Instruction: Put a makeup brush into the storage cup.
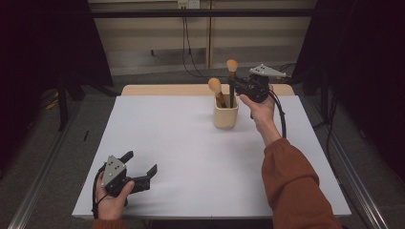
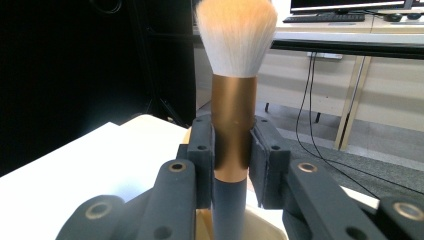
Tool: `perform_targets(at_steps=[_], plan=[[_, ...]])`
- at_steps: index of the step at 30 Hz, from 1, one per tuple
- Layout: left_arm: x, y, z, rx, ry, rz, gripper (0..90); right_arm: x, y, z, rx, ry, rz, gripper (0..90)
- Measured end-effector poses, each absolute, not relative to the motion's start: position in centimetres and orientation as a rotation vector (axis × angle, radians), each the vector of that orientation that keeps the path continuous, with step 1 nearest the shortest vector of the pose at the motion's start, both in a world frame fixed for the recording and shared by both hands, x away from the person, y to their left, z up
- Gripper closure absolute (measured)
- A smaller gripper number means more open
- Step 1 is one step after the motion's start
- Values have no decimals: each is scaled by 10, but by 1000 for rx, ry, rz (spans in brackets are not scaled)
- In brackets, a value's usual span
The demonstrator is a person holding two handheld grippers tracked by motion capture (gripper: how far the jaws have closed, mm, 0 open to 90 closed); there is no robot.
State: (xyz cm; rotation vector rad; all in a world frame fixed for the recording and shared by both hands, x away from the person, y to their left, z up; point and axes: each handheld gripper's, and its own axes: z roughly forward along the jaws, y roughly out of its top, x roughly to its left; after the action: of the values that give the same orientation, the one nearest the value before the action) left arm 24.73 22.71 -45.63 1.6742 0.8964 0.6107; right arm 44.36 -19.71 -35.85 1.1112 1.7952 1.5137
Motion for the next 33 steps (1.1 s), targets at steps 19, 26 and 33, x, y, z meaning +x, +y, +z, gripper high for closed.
perform_targets(at_steps=[19,26,33], plan=[[246,228,-456,1671,901,615,31,447,-195,-376,1142,1805,1498,739],[247,229,-456,1669,903,619,29,447,-198,-385,1163,1801,1495,739],[247,229,-456,1661,915,621,26,447,-198,-392,1171,1819,1503,739]])
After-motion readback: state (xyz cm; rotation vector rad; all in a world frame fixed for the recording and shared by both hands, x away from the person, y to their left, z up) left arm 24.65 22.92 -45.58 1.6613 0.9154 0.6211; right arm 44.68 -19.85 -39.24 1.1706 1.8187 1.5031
